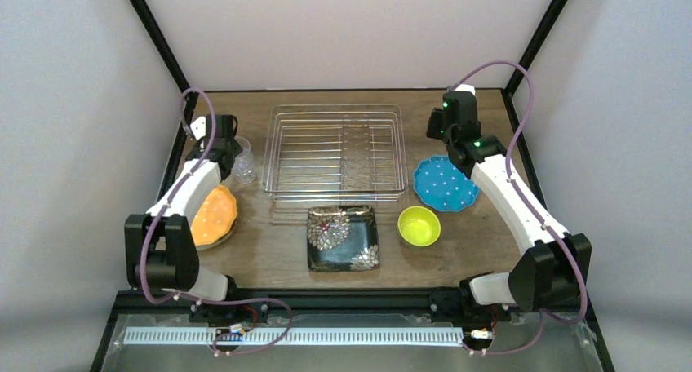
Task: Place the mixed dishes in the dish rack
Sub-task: Grab the cup from the cup.
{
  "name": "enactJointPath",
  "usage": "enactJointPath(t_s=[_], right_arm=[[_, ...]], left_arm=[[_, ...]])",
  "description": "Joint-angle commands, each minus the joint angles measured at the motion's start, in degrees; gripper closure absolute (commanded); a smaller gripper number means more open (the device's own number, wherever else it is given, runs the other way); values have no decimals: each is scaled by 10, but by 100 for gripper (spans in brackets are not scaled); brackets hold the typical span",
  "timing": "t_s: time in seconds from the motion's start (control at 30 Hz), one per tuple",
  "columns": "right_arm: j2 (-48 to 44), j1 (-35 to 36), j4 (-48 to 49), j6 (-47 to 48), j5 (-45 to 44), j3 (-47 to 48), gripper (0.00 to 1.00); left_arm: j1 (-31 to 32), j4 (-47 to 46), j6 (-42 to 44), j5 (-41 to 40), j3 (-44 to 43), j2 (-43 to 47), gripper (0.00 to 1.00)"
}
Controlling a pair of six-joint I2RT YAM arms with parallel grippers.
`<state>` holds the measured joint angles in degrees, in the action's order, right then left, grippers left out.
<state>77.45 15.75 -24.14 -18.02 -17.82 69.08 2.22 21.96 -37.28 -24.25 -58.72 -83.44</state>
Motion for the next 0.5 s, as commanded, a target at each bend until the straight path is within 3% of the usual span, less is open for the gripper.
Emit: enactJointPath(t_s=[0.0,0.47], right_arm=[[8,2,5,1,-18,4,1],[19,2,7,-1,-20,8,1]], left_arm=[[-4,-4,0,14,-12,-18,21],[-11,-9,5,38,-16,-27,85]])
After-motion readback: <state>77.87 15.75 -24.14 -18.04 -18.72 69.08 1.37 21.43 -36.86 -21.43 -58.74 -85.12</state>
